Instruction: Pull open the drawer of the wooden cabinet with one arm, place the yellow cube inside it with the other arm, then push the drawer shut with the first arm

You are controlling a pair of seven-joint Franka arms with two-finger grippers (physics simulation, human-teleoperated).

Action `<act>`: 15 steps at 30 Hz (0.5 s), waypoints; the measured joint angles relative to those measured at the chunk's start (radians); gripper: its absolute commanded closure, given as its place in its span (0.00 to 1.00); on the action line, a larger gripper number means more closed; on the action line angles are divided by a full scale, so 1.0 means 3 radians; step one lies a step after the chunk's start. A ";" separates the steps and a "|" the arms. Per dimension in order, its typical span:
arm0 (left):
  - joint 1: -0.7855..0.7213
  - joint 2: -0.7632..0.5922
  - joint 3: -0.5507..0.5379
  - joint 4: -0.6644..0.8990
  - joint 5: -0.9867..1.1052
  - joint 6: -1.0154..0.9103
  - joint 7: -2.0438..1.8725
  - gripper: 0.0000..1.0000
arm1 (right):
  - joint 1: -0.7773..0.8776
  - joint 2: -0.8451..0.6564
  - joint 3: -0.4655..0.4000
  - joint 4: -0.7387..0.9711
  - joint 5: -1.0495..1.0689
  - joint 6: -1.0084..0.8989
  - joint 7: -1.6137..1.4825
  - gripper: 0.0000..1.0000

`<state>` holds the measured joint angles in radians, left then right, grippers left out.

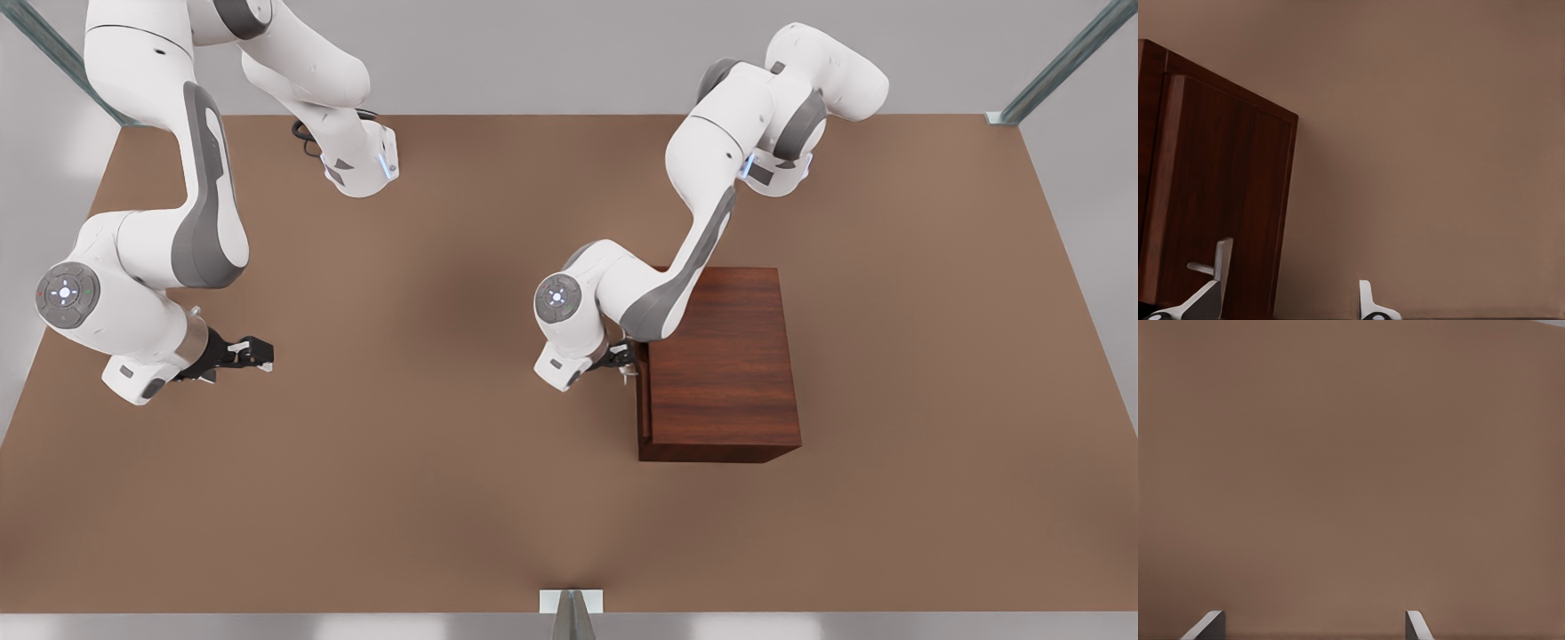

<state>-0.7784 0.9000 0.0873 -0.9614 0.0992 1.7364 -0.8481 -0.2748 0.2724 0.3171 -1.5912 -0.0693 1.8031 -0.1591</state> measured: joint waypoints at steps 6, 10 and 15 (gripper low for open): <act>-0.0001 0.0041 0.0020 -0.0097 -0.0025 0.0135 -0.0008 0.00 | 0.0000 0.0005 0.0001 0.0000 -0.0002 0.0003 -0.0016 0.00; 0.0006 0.0030 0.0029 -0.0133 0.0062 0.0150 -0.0003 0.00 | 0.0001 0.0006 0.0002 0.0000 -0.0002 0.0004 -0.0024 0.00; 0.0019 0.0013 0.0042 -0.0136 0.0137 0.0131 0.0015 0.00 | 0.0001 0.0006 0.0002 0.0000 -0.0002 0.0004 -0.0032 0.00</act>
<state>-0.7728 0.9038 0.0998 -1.0022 0.1402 1.7756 -0.8437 -0.2746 0.2741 0.3176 -1.5912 -0.0699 1.8043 -0.1688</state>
